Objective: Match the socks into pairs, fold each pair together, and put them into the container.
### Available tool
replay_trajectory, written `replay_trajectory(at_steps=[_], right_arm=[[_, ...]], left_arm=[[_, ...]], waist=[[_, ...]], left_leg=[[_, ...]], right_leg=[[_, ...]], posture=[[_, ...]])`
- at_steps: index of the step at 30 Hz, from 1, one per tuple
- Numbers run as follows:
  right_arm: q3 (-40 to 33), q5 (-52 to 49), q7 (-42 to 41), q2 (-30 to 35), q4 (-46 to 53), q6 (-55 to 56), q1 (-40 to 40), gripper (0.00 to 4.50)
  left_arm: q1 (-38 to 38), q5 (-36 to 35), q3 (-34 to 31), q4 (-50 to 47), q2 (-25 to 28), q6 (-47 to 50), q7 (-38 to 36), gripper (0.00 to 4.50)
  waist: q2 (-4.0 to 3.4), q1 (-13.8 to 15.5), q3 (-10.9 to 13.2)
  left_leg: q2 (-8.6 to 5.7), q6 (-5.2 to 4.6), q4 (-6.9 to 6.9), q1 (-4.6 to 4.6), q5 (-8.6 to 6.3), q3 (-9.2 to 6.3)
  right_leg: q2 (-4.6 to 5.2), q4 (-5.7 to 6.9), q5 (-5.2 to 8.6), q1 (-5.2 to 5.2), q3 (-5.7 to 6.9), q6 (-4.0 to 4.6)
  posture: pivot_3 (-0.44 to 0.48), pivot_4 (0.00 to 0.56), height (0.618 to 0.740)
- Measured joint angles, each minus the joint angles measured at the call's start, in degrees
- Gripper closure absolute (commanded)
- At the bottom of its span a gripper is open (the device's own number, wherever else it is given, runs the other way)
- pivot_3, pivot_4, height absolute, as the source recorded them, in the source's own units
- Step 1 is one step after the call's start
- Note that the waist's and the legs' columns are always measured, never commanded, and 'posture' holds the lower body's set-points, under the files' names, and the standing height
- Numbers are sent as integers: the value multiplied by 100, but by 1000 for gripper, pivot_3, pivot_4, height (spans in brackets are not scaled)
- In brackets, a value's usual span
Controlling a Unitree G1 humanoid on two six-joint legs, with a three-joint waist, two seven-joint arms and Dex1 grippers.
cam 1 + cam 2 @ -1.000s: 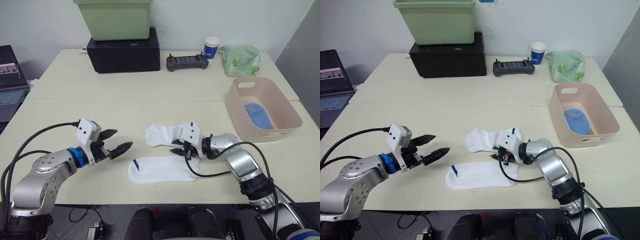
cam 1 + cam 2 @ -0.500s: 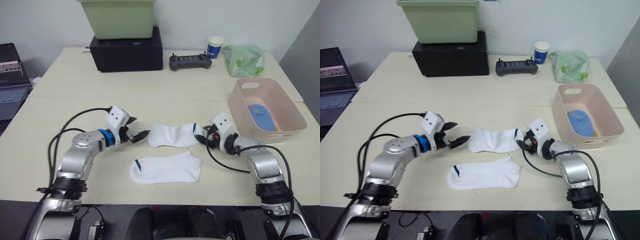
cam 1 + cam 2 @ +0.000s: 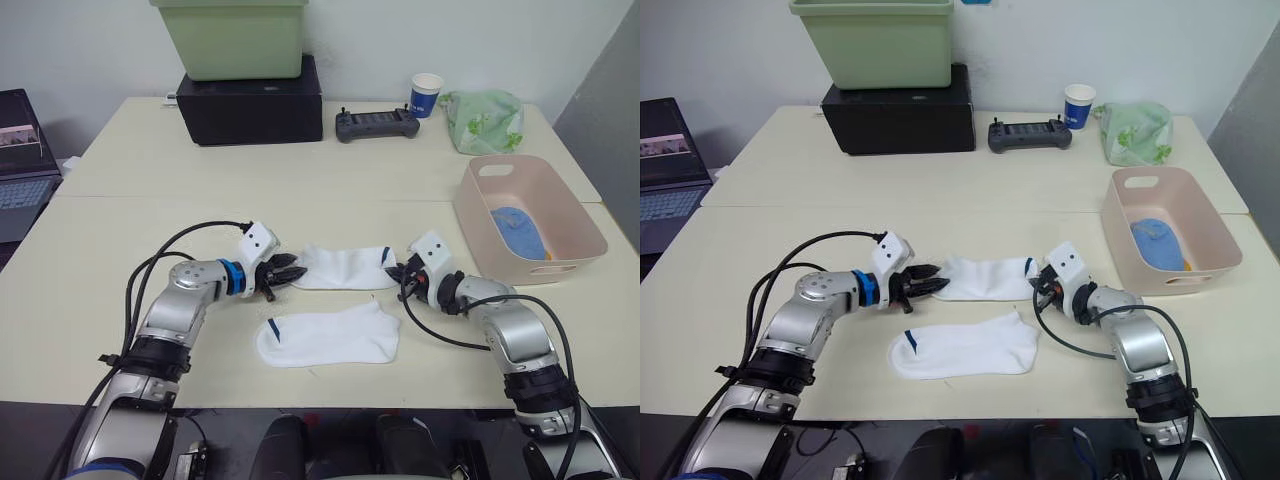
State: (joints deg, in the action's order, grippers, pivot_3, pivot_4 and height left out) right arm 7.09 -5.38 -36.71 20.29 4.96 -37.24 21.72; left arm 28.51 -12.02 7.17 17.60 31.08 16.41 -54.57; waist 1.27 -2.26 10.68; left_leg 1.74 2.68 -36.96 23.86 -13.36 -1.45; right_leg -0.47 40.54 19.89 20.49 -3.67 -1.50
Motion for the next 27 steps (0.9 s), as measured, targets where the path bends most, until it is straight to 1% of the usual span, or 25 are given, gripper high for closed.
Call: replay_trajectory(at_steps=[2, 3, 7, 12, 14, 15, 17, 19, 20, 22, 25, 27], right_arm=[[8, -29, 12, -4, -120, 9, 116, 4500], [7, -38, 21, -7, -203, 9, 211, 4500], [24, -53, -47, -37, -507, 51, 643, 4500], [101, -99, -223, -185, -1265, 161, 1510, 4500], [146, -88, -310, -299, -1754, 301, 1852, 4500], [181, -66, -339, -321, -2017, 357, 2022, 4500], [230, -26, -414, -420, -2689, 500, 2423, 4500], [288, 28, -425, -603, -3393, 752, 2818, 4500], [309, 62, -422, -692, -3680, 887, 2957, 4256], [317, 138, -410, -766, -4044, 1148, 3074, 3739], [242, 143, -397, -690, -4229, 1351, 3086, 2698], [155, 121, -462, -575, -4109, 1369, 3041, 1995]], left_arm=[[-133, -71, -54, -154, -2, 48, 4, 4392], [-176, -111, -82, -225, -2, 105, 18, 4480], [-394, -298, -305, -704, 2, 684, 257, 4480], [-1051, -1056, -801, -2289, 5, 2084, 681, 4480], [-1386, -1315, -988, -2974, -28, 2588, 973, 4480], [-1530, -1436, -1047, -3260, -122, 2815, 1154, 4480], [-1813, -1652, -1145, -3798, -475, 3212, 1611, 4480], [-2022, -1801, -1190, -4189, -903, 3494, 2121, 3974], [-2114, -1837, -1192, -4327, -1037, 3591, 2322, 3745], [-2263, -1841, -1191, -4460, -1112, 3703, 2585, 3096], [-2410, -1882, -1253, -4513, -1112, 3776, 2794, 2081], [-2502, -1978, -1362, -4665, -904, 3798, 2710, 1453]], waist=[[0, -12, 0], [0, -13, 0], [0, -25, 0], [0, -90, 0], [0, -95, 1], [-1, -97, 1], [0, -98, 1], [0, -93, 1], [0, -93, 1], [0, -80, 1], [0, -61, 1], [0, -66, 1]], left_leg=[[2, 0, 0, 0, 0, 0], [2, 0, 0, 0, 0, -1], [2, 0, 0, 3, 0, -3], [5, 0, 1, 4, 0, -6], [5, 0, 0, 4, 0, -7], [1, 0, 0, 3, 0, -3], [1, 0, -3, 3, 0, -4], [2, 0, -4, 2, 0, -6], [3, 0, -3, 2, 0, -7], [3, 0, -2, 3, 0, -9], [1, 1, -3, 4, 0, -5], [1, 1, -2, 3, 0, -3]], right_leg=[[0, 3, 0, 2, -2, 0], [0, 5, 0, 2, -2, 0], [0, 6, 0, 6, -3, 0], [3, 5, 0, 6, -8, 0], [3, 5, 0, 5, -8, 0], [7, 7, 0, 5, -11, 0], [8, 7, 0, 3, -10, 0], [7, 8, 0, 3, -8, 0], [7, 8, 0, 3, -8, 0], [6, 7, 0, 4, -6, 0], [8, 6, 0, 4, -8, 1], [8, 6, 0, 4, -10, 1]], posture=[[0, 150, 740], [0, 150, 740], [0, 150, 740], [0, 150, 740], [0, 150, 740], [0, 150, 740], [0, 150, 740], [0, 150, 740], [0, 150, 740], [0, 150, 740], [0, 150, 740], [0, 150, 740]])
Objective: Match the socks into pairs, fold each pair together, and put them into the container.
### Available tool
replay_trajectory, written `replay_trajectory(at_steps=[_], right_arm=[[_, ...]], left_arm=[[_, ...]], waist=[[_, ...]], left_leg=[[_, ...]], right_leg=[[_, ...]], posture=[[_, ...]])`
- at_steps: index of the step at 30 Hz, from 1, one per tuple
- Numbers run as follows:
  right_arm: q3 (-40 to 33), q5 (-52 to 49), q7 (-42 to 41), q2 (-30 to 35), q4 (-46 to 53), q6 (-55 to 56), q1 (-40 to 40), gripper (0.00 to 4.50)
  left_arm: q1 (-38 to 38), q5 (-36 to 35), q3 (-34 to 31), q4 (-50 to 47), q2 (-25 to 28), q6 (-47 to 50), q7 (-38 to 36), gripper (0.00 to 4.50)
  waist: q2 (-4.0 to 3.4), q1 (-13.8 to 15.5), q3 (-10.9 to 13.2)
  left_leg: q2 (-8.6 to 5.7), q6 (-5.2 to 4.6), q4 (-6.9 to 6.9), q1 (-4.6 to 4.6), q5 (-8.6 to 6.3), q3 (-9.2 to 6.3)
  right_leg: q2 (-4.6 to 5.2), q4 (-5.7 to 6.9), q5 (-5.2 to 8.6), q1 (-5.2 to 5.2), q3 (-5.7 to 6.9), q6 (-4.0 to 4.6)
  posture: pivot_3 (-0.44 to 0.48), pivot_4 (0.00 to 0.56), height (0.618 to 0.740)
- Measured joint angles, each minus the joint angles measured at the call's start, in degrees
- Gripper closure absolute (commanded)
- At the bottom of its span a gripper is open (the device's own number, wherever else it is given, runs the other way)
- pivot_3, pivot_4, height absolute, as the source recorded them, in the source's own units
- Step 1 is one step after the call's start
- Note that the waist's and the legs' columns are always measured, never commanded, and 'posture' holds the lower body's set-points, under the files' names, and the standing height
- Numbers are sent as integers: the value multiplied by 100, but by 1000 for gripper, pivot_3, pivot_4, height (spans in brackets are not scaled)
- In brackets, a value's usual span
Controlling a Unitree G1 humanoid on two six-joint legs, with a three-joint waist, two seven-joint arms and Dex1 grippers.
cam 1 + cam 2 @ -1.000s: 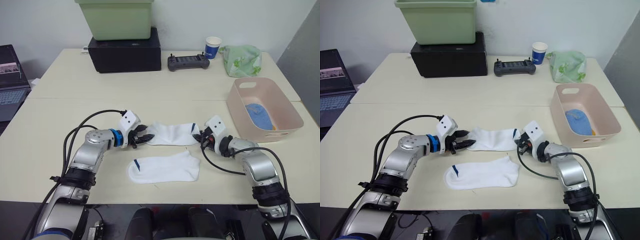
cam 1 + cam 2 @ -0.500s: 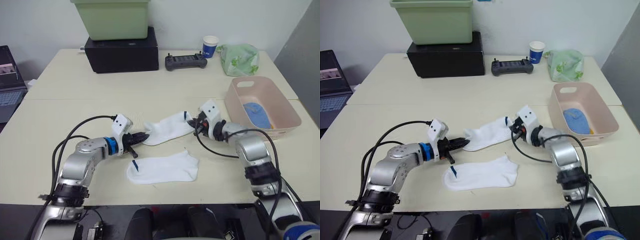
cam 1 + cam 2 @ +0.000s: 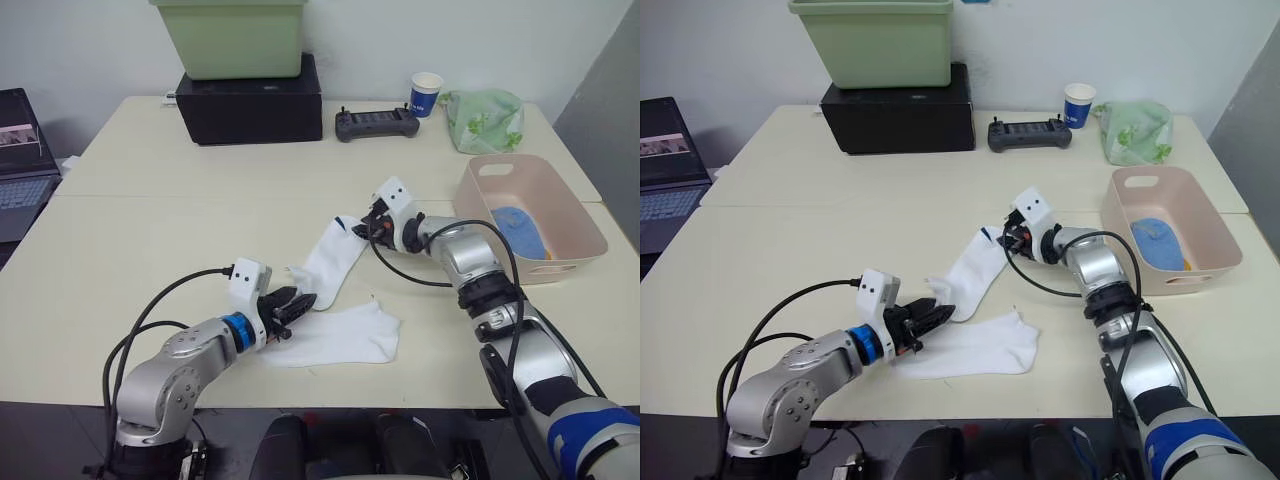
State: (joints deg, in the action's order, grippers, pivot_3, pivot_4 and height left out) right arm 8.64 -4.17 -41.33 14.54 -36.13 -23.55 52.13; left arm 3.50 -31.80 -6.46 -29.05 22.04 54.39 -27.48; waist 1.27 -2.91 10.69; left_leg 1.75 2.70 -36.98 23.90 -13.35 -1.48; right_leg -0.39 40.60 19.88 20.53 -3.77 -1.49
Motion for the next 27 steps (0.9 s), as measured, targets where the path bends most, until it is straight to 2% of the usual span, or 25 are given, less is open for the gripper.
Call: replay_trajectory(at_steps=[2, 6, 9, 13, 17, 20, 21, 23, 27], right_arm=[[-96, -98, -90, 164, 358, -72, -167, 1280], [-213, -259, -153, 342, 1193, -574, -692, 1280], [-193, -377, -150, 382, 1854, -1013, -1152, 1280], [35, -410, 1, 77, 2532, -1503, -1620, 1280], [99, -386, 279, -148, 2442, -1557, -1562, 1280], [62, -379, 385, -235, 2177, -1490, -1412, 1243], [53, -381, 400, -272, 2071, -1455, -1356, 1439], [51, -370, 430, -317, 1936, -1411, -1278, 1882], [48, -369, 432, -384, 1723, -1237, -1210, 3294]], left_arm=[[-103, -203, -227, -131, 420, -97, -306, 795], [-52, -510, -679, -94, 1273, -305, -1086, 795], [455, -198, -500, 747, 1624, -875, -1485, 795], [1341, 634, 244, 2165, 1414, -1869, -1620, 795], [1452, 1027, 807, 2810, 1279, -2358, -1872, 795], [1452, 1250, 1015, 3006, 1277, -2651, -2065, 1690], [1452, 1274, 1055, 3034, 1266, -2695, -2095, 2055], [1452, 1264, 1075, 3043, 1220, -2712, -2188, 2719], [1448, 1260, 1075, 3022, 1205, -2712, -2333, 4077]], waist=[[0, -3, 0], [-2, -6, 1], [-3, 18, 1], [-3, 56, 1], [-3, -22, 1], [-3, -23, 1], [-3, -24, 1], [-3, -27, 1], [-3, -36, 1]], left_leg=[[3, 1, 3, -1, 0, -4], [3, 3, 6, -4, 2, -4], [-2, 6, 4, -4, 4, -4], [-5, 6, 5, -2, 4, 4], [0, 6, 6, -1, 3, 12], [3, 6, 7, -1, 4, 3], [2, 6, 5, -2, 4, 3], [1, 6, 4, -2, 4, 4], [3, 6, 6, -1, 3, 4]], right_leg=[[-2, 1, 0, 0, 3, 0], [-4, -1, 1, 0, 3, 0], [-3, -1, 0, -2, 6, 0], [-3, -7, 0, -1, 11, 0], [-4, -6, 0, 9, 6, 0], [-4, 3, 0, 9, 1, 0], [-4, 9, 0, 9, 0, 0], [-4, 13, 0, 9, 0, 0], [-5, 13, 0, 13, 1, 0]], posture=[[0, 150, 740], [0, 150, 740], [0, 150, 740], [0, 150, 740], [0, 150, 740], [0, 150, 740], [0, 150, 740], [0, 150, 740], [0, 150, 740]])
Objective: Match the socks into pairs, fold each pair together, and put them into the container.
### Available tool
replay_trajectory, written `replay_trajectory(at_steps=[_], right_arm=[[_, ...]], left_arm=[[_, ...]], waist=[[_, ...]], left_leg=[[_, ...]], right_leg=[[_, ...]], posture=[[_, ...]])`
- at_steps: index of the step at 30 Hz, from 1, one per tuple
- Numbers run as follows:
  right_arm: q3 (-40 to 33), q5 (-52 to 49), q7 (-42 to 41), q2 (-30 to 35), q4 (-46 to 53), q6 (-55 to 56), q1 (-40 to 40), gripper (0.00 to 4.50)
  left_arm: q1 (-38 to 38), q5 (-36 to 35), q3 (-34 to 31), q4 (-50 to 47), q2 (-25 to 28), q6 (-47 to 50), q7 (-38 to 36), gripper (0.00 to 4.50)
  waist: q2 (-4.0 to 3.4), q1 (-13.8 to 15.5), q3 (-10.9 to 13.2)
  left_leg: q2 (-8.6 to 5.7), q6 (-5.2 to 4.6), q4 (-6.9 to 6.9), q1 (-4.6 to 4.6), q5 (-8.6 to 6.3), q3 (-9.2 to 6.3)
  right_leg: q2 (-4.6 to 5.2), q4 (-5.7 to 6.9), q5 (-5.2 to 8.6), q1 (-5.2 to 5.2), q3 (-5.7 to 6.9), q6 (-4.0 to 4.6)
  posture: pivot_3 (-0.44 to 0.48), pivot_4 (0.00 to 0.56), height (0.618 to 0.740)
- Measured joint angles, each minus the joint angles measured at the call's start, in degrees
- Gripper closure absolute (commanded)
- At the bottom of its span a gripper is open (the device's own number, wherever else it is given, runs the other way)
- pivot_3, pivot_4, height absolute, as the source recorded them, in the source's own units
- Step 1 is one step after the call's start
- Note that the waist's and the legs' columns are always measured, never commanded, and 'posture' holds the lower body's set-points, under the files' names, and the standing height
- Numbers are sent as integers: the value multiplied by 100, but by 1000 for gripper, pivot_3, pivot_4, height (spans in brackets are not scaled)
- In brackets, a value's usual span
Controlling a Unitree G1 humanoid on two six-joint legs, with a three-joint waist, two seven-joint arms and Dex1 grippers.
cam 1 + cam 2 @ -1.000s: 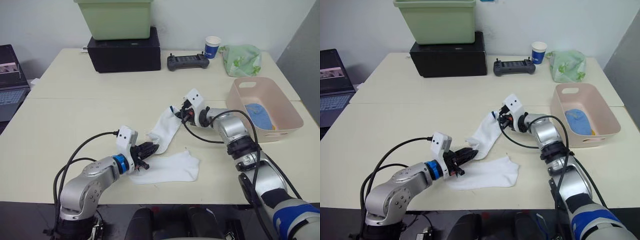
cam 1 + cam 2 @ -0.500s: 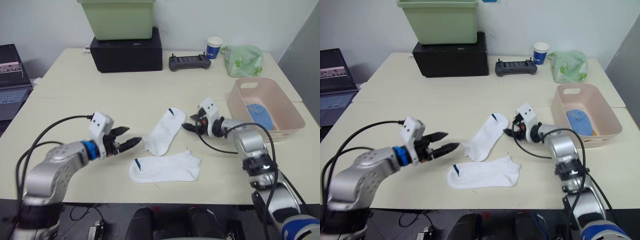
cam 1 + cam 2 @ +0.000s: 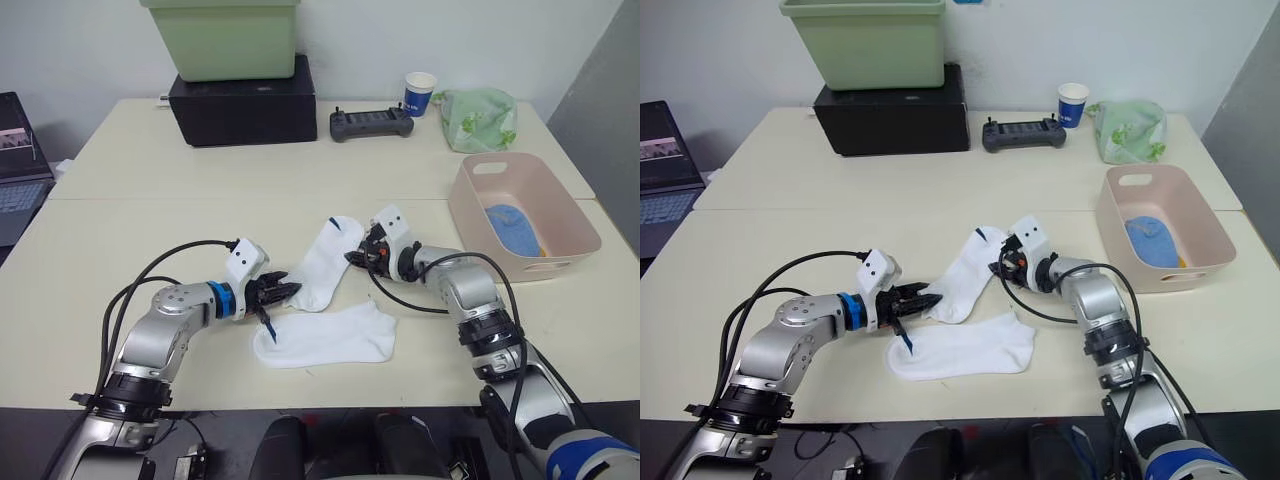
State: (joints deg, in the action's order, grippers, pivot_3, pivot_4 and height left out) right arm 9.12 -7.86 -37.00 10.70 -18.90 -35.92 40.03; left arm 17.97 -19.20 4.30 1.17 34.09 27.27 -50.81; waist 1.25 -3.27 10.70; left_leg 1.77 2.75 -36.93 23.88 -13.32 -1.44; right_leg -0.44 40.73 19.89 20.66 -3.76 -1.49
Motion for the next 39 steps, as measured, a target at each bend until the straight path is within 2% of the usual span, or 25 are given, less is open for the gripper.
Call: replay_trajectory(at_steps=[2, 3, 4, 9, 14, 17, 22, 26, 29, 33, 35, 36, 37, 39], right_arm=[[1, -1, -2, -45, -99, 51, 31, 4001], [2, -2, -6, -65, -174, 83, 68, 4384], [2, -2, -15, -65, -237, 112, 115, 4450], [-66, -15, -45, -84, -641, 305, 403, 4450], [-97, -12, -271, -163, -1141, 536, 879, 4450], [19, 5, -524, -255, -1458, 680, 1192, 4450], [198, 53, -685, -465, -1828, 871, 1265, 4450], [196, 87, -705, -407, -1763, 1006, 1162, 3531], [139, 85, -667, -388, -1655, 1037, 1065, 2481], [89, 57, -662, -313, -1388, 1012, 995, 1000], [45, -25, -698, -167, -910, 887, 863, 232], [11, -84, -765, -45, -561, 733, 744, 0], [-11, -189, -835, 56, -257, 561, 632, 0], [-20, -348, -946, 241, 384, 196, 345, 0]], left_arm=[[-17, -2, -1, -64, 0, 7, -14, 4500], [-44, -5, -2, -121, 0, 27, -10, 4500], [-74, -13, -2, -176, -2, 51, -9, 4500], [-277, -234, -26, -593, -154, 517, 123, 4500], [-262, -967, -289, -1222, -555, 1525, 516, 4500], [-250, -1419, -348, -1660, -1004, 2057, 837, 4500], [-245, -1395, -94, -1673, -1315, 2196, 1207, 4500], [-374, -1352, -15, -1662, -1361, 2136, 1309, 3469], [-485, -1484, -158, -1672, -1277, 2169, 1306, 2539], [-514, -1610, -590, -1674, -701, 2202, 1140, 1164], [-536, -1719, -785, -1675, -428, 2213, 972, 496], [-547, -1777, -892, -1679, -305, 2212, 877, 168], [-554, -1803, -966, -1680, -200, 2210, 825, 21], [-551, -1854, -1049, -1668, -11, 2205, 656, 21]], waist=[[0, -3, 0], [0, -4, 0], [0, -4, 0], [0, 1, 0], [0, 0, 0], [0, 0, 0], [0, 2, 0], [0, 4, 0], [0, -1, 0], [0, -12, 0], [0, -2, 0], [0, 9, 0], [0, 26, 0], [0, 45, 0]], left_leg=[[2, 0, 2, 1, 0, 0], [2, 0, 2, 2, 0, 1], [1, 0, 2, 4, 0, 2], [-1, 0, 0, 7, 0, 1], [0, 0, -1, 8, 0, 0], [1, 0, -2, 8, 0, 1], [0, 1, -2, 7, 1, -1], [-1, 2, -2, 7, 1, 1], [2, 2, -1, 6, 1, -1], [3, 3, 1, 6, 2, -2], [3, 5, 1, 9, 3, -1], [1, 5, 1, 12, 3, 0], [0, 5, 1, 14, 3, -2], [-2, 5, 0, 15, 3, -2]], right_leg=[[-1, 1, 0, 5, -1, 0], [-1, 2, 0, 6, -2, 0], [0, 2, 0, 7, -2, 0], [2, 3, 0, 8, -2, 0], [1, 3, 0, 8, -1, 0], [1, 3, 0, 7, -3, 0], [1, 5, 0, 7, -5, 0], [3, 3, 0, 7, -5, 0], [1, 6, 0, 8, -5, 0], [-3, 9, 0, 12, -4, 0], [-1, 3, 0, 13, -3, 0], [2, 0, 0, 12, -2, -1], [4, -3, 0, 12, -2, -1], [6, -4, 0, 10, -2, -1]], posture=[[0, 150, 740], [0, 150, 740], [0, 150, 740], [0, 150, 740], [0, 150, 740], [0, 150, 740], [0, 150, 740], [0, 150, 740], [0, 150, 740], [0, 150, 740], [0, 150, 740], [0, 150, 740], [0, 150, 740], [0, 150, 740]])
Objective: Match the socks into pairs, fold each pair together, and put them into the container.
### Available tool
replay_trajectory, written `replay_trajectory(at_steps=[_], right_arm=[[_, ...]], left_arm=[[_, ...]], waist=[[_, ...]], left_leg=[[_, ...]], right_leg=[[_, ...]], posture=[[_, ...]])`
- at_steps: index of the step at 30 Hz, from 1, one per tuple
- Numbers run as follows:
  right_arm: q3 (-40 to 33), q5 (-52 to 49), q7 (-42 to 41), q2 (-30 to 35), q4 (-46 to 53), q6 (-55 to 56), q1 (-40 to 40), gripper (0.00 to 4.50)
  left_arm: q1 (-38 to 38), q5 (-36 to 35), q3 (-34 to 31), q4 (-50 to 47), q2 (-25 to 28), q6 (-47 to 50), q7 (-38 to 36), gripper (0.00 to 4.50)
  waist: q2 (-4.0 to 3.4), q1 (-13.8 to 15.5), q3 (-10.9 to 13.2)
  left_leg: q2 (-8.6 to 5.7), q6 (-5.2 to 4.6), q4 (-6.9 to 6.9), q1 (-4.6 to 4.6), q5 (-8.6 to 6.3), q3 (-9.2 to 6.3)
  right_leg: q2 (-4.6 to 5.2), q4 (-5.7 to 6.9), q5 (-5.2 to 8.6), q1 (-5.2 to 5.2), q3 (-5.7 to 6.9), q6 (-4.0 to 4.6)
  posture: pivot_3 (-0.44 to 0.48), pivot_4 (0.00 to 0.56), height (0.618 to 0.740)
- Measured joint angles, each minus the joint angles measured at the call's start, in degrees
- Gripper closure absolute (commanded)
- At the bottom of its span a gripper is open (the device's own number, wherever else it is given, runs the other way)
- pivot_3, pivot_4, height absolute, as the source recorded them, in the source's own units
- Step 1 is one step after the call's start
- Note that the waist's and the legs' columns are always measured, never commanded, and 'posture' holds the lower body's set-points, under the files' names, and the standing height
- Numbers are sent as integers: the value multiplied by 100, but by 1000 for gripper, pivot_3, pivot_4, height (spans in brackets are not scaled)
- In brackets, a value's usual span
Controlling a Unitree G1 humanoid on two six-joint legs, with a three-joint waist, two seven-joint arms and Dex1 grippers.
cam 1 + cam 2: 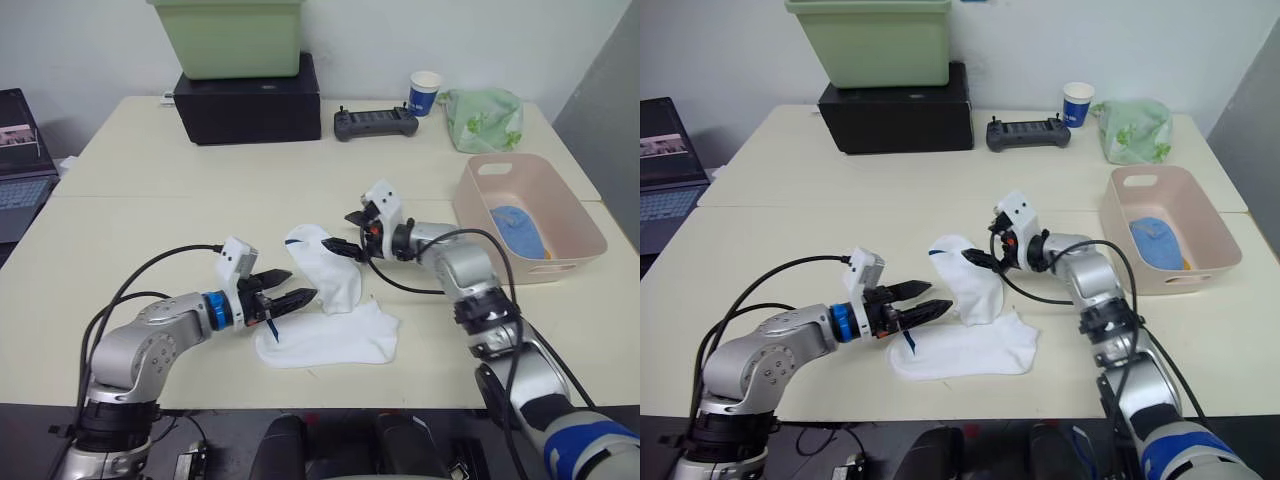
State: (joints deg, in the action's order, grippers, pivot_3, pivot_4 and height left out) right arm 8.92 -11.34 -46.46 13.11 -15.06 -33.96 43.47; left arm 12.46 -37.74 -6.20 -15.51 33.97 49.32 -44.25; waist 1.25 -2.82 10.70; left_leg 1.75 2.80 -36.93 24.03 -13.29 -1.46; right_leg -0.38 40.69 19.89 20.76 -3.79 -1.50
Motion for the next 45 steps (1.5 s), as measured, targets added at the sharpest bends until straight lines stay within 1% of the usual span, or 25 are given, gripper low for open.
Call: replay_trajectory(at_steps=[3, 5, 6, 9, 10, 13, 16, 18, 22, 26, 27, 28, 30, 34, 38, 40, 42, 45], right_arm=[[53, -169, -183, 495, 1081, -467, -686, 0], [149, -201, -241, 809, 1547, -750, -1063, 0], [191, -227, -241, 939, 1768, -930, -1260, 0], [366, -334, -210, 991, 2049, -1250, -1556, 0], [395, -343, -179, 968, 2059, -1328, -1589, 0], [404, -364, -31, 817, 2110, -1429, -1551, 0], [405, -404, 52, 742, 2109, -1472, -1537, 602], [435, -405, 53, 724, 2108, -1499, -1537, 1335], [455, -440, 62, 724, 2108, -1537, -1538, 2812], [450, -530, 113, 726, 2108, -1539, -1540, 4270], [449, -545, 135, 727, 2108, -1538, -1540, 4500], [445, -562, 150, 736, 2108, -1537, -1541, 4500], [424, -575, 149, 769, 2108, -1539, -1537, 4500], [331, -672, 34, 972, 2069, -1604, -1319, 4500], [291, -800, -338, 1339, 1837, -1651, -829, 4500], [359, -792, -613, 1589, 1670, -1617, -605, 4500], [561, -755, -995, 1777, 1362, -1457, -333, 4500], [960, -380, -1378, 1837, 577, -887, 171, 4500]], left_arm=[[239, -8, -93, 323, 165, -188, -270, 21], [697, 349, -39, 978, 146, -710, -226, 21], [1125, 753, 76, 1619, 59, -1232, -131, 21], [1873, 1545, 370, 2947, -160, -2339, -34, 21], [2128, 1739, 476, 3416, -308, -2611, -31, 21], [2648, 2113, 692, 4422, -630, -3164, -93, 21], [2907, 2332, 819, 5067, -765, -3496, -287, 611], [2992, 2515, 936, 5408, -799, -3725, -453, 1293], [3046, 2592, 954, 5680, -843, -3874, -609, 2641], [3053, 2622, 923, 5668, -819, -3880, -753, 4001], [3017, 2621, 923, 5624, -792, -3871, -802, 4336], [2956, 2620, 907, 5560, -760, -3852, -840, 4450], [2766, 2586, 802, 5311, -735, -3724, -850, 4450], [2169, 2284, 569, 4307, -650, -3046, -771, 4450], [1380, 1885, 275, 2910, -594, -2069, -481, 4450], [992, 1559, 135, 2146, -617, -1479, -279, 4450], [630, 1223, -85, 1380, -669, -882, 41, 4450], [175, 904, -272, 502, -868, -367, 512, 4450]], waist=[[0, 65, 0], [0, 94, 0], [0, 114, 0], [1, 96, 0], [1, 87, 0], [3, 59, -1], [3, 38, -1], [3, 38, -1], [3, 48, -1], [3, 51, -1], [3, 48, -1], [3, 44, -1], [3, 42, -1], [3, 30, 0], [3, 22, 0], [3, 21, 0], [4, 21, 0], [4, 8, 0]], left_leg=[[-2, 0, 0, 0, 0, -5], [-4, 0, 0, -2, 0, -4], [-6, 0, -2, -2, 0, -5], [-10, -1, -2, 0, 0, 12], [-10, -1, -3, 2, 0, 14], [-5, -1, -5, 36, 1, 14], [-3, 5, -5, 46, 5, 10], [-3, 1, -4, 46, 3, 9], [-2, 1, -9, 52, 3, 6], [-6, 1, -11, 53, 4, 8], [-5, 1, -11, 53, 4, 7], [-3, 1, -10, 53, 4, 6], [1, 2, -10, 53, 5, 3], [0, 2, -10, 54, 5, 2], [0, 2, -12, 54, 5, -6], [0, 2, -11, 54, 5, -7], [1, 1, -11, 54, 5, -11], [0, 1, -12, 51, 6, -9]], right_leg=[[0, -1, 0, -1, 6, 0], [-1, 2, 0, 0, 6, 0], [-4, 2, 0, -3, 9, 0], [-7, -1, 0, 3, 8, 0], [-7, -3, 0, 7, 7, 0], [-10, 6, -1, 50, 5, 0], [-15, 14, -1, 65, 9, 0], [-18, 16, -1, 66, 10, 0], [-13, 17, -1, 65, 15, 0], [-11, 20, -1, 64, 17, 0], [-10, 20, -1, 65, 17, 0], [-11, 20, -1, 65, 17, 0], [-11, 19, -1, 66, 18, 0], [-7, 21, -1, 65, 16, 0], [-5, 22, -1, 61, 13, 0], [-3, 21, -1, 60, 10, 0], [-4, 21, -1, 60, 8, 0], [-3, 22, -1, 56, 6, 1]], posture=[[0, 150, 740], [0, 150, 740], [0, 150, 740], [0, 150, 740], [0, 150, 740], [0, 150, 740], [0, 150, 740], [0, 150, 740], [0, 150, 740], [0, 150, 740], [0, 150, 740], [0, 150, 740], [0, 150, 740], [0, 150, 740], [0, 150, 740], [0, 150, 740], [0, 150, 740], [0, 150, 740]])
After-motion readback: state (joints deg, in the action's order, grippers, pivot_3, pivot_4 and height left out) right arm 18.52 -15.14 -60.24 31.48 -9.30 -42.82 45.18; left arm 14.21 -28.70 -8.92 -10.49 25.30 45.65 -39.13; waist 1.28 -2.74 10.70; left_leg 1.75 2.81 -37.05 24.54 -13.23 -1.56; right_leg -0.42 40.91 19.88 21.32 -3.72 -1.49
